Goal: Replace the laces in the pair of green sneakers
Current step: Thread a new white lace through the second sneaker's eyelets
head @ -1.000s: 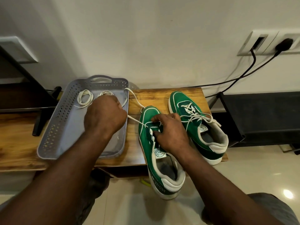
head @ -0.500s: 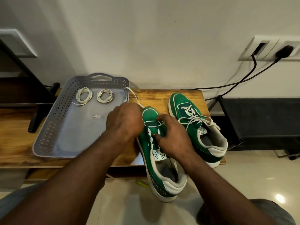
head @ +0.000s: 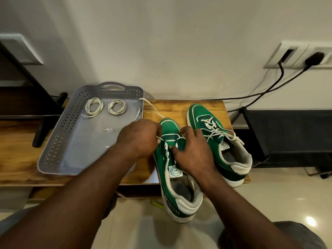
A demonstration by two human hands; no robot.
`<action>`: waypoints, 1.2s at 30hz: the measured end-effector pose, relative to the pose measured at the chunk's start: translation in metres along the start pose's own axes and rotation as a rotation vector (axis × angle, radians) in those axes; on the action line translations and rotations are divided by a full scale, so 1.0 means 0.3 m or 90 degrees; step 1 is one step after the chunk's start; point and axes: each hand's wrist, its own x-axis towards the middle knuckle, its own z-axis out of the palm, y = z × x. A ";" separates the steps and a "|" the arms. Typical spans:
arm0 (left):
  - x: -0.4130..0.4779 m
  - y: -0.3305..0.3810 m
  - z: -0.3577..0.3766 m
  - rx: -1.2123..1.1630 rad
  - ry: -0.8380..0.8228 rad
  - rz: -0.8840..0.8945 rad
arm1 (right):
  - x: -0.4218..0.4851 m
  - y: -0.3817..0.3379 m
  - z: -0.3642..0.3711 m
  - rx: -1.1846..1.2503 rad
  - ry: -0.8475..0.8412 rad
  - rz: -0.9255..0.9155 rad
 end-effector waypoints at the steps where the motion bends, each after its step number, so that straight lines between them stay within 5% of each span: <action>1: -0.001 0.015 0.011 0.023 0.004 0.000 | -0.001 0.001 0.001 -0.012 0.013 -0.004; 8: 0.009 0.047 0.015 0.000 0.015 -0.093 | -0.003 -0.004 -0.001 -0.056 0.022 -0.001; 10: 0.024 0.030 -0.006 -0.107 -0.015 -0.142 | -0.008 -0.007 -0.001 -0.061 0.013 0.001; 15: 0.000 -0.005 -0.117 -0.654 -0.123 -0.269 | -0.014 -0.003 -0.004 -0.076 0.011 0.007; 22: 0.000 -0.079 -0.191 -0.772 0.044 -0.302 | -0.009 -0.005 0.008 -0.119 -0.007 0.029; 27: 0.027 -0.106 -0.186 -0.559 0.134 -0.255 | -0.002 -0.007 0.000 -0.017 0.044 -0.006; 31: 0.002 -0.098 -0.156 -0.169 0.020 -0.181 | 0.016 -0.023 -0.053 0.384 0.106 0.028; 36: -0.010 -0.015 -0.107 -0.067 -0.015 -0.047 | 0.045 -0.074 -0.193 0.775 0.061 -0.014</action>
